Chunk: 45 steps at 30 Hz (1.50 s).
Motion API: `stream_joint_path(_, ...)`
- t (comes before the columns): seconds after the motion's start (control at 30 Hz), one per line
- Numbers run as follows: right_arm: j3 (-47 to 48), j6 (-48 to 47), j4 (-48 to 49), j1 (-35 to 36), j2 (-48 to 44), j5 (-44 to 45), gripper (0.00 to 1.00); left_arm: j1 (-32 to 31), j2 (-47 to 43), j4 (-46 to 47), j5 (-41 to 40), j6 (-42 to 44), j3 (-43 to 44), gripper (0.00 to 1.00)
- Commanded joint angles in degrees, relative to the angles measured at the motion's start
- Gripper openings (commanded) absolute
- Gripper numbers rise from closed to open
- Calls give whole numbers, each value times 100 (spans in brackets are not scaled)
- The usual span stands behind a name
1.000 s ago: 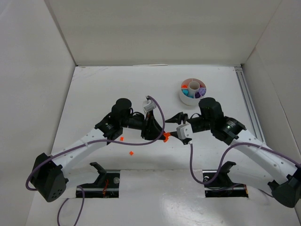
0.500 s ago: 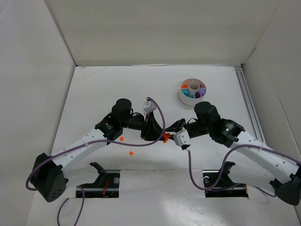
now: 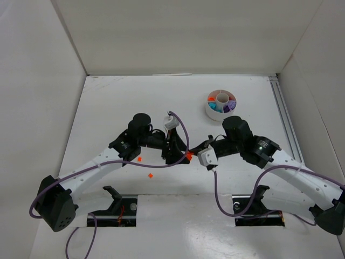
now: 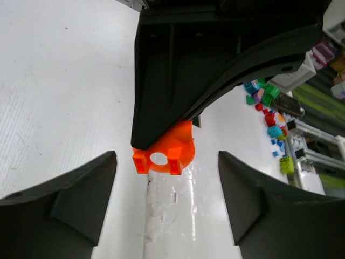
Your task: Sort the legos into containers by color
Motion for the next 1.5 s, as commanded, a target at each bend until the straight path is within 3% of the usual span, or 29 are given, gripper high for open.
stream_joint_path(0.0,262,169,160,65,5,315,0,-18,-234,224,-182,4,-20,75)
stream_joint_path(0.03,262,239,160,65,5,395,0,-18,-303,223,-271,-57,-20,75)
stream_joint_path(0.17,262,476,274,65,5,957,0,-18,-409,4,-763,-119,-20,100)
stream_joint_path(0.33,429,1056,274,-216,5,2160,0,324,-462,-602,-1887,-680,199,100)
stream_joint_path(0.43,569,1564,405,-383,127,3679,0,658,-322,-1042,-2766,-1330,288,100)
stream_joint_path(0.5,657,1759,528,-567,285,4706,0,920,-190,-1148,-2847,-1654,288,100)
stream_joint_path(0.57,903,1760,660,-909,663,4904,0,1123,-190,-1209,-2917,-1849,148,100)
stream_joint_path(0.87,2081,373,1767,-2560,2622,3631,0,2942,-365,-2096,-3241,-2386,-564,100)
stream_joint_path(0.97,2476,-225,1970,-2782,3325,3386,0,3057,-365,-2518,-3865,-2439,-626,100)
stream_joint_path(1.13,3223,-682,1970,-3089,4415,2981,0,3058,-365,-2581,-3866,-2386,-732,100)
stream_joint_path(1.47,3445,-912,1672,-3143,5024,2997,4,3058,-173,-2994,-4411,-2334,-512,100)
